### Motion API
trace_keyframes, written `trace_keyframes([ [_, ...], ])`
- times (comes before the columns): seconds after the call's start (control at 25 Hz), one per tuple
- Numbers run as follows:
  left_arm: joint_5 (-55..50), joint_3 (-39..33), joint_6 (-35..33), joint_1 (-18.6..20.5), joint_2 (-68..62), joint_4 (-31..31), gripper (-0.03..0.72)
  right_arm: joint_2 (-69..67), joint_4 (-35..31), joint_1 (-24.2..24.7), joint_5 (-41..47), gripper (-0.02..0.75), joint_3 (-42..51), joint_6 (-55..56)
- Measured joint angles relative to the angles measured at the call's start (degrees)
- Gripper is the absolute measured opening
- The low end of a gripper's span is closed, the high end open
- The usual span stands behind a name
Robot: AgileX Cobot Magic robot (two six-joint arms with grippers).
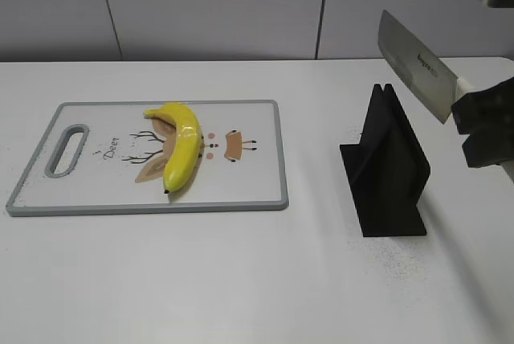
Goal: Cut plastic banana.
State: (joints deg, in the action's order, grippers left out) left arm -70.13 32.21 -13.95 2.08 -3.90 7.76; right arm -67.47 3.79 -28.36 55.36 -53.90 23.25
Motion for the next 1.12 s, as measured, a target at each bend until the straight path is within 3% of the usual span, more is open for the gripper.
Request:
trace_keyframes([
  [0.32, 6.4, -4.9, 0.2, 0.0, 4.2, 0.1, 0.589, -0.8, 0.8, 0.0, -5.1, 0.16, 1.7, 3.6],
  [0.68, 7.8, -5.4, 0.7, 0.0, 4.2, -0.2, 0.589, -5.2, 4.9, 0.0, -8.2, 0.16, 1.7, 7.7],
  [1.12, 7.9, -5.4, 0.7, 0.0, 4.2, -0.2, 0.589, -11.2, 5.3, 0.0, -11.3, 0.16, 1.7, 8.2],
])
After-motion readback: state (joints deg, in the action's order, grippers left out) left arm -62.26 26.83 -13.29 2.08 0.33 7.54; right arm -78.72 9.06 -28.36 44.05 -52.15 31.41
